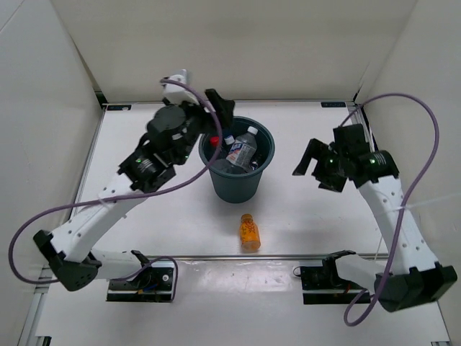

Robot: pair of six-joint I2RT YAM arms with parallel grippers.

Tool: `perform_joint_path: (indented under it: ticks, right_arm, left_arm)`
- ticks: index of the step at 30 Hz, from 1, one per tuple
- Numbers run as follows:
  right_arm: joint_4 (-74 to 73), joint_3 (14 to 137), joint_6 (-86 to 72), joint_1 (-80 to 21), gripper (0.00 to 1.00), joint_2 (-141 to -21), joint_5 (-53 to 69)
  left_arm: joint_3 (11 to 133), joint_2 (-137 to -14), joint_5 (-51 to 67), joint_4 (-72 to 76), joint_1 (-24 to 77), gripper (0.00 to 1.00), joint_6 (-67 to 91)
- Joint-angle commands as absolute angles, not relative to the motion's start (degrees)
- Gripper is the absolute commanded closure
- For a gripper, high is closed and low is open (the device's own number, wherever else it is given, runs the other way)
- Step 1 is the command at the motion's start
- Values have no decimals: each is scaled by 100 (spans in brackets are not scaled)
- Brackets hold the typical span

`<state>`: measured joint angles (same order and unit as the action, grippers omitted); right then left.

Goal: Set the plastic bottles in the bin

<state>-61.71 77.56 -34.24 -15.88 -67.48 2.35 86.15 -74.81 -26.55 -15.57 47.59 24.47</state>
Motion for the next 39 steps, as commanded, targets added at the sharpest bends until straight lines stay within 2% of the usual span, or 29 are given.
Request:
perform_joint_path:
  ticks: [1, 4, 9, 13, 15, 18, 20, 24, 31, 35, 39]
  right_arm:
    - [-5283, 6973, -3464, -1424, 0, -6328, 965]
    - [-4669, 6479, -3087, -1598, 0, -6039, 1440]
    - [-2773, 4653, -2804, -2791, 0, -4713, 767]
    - [-1867, 3500, -2804, -3646, 0, -4368, 493]
    - [-1487, 3007, -2882, -4119, 0, -4368, 317]
    - [-1021, 2874, -3181, -4560, 0, -4938, 141]
    - [-879, 2944, -3234, -4728, 0, -5482, 79]
    - [-519, 3120, -3234, -5149, 1, -6187, 18]
    - [-281, 3050, -3840, -5405, 2, -6749, -246]
    - [-281, 2979, -4052, -5747, 2, -6627, -562]
    - [-281, 3453, -3982, -5906, 1, -6381, -905]
  left_arm:
    - [8693, -6997, -2944, -1503, 4614, 0, 2066]
    - [8464, -6690, -3277, -1503, 4614, 0, 1986]
    - [7850, -5978, -4972, -1625, 4562, 0, 2048]
    - [7366, -5389, -5466, -2292, 4369, 0, 2091]
    - [7313, -5204, -5615, -3082, 4316, 0, 2372]
    - [7365, -5150, -5774, -4013, 4315, 0, 2888]
    - [7426, -5150, -5827, -5164, 4315, 0, 3355]
    - [7332, -4950, -5941, -6739, 4315, 0, 4797]
    - [6996, -4167, -5511, -7733, 4315, 0, 5624]
    - [7049, -3824, -5388, -7971, 4315, 0, 5625]
    - [6874, -3437, -5204, -7972, 4315, 0, 5625]
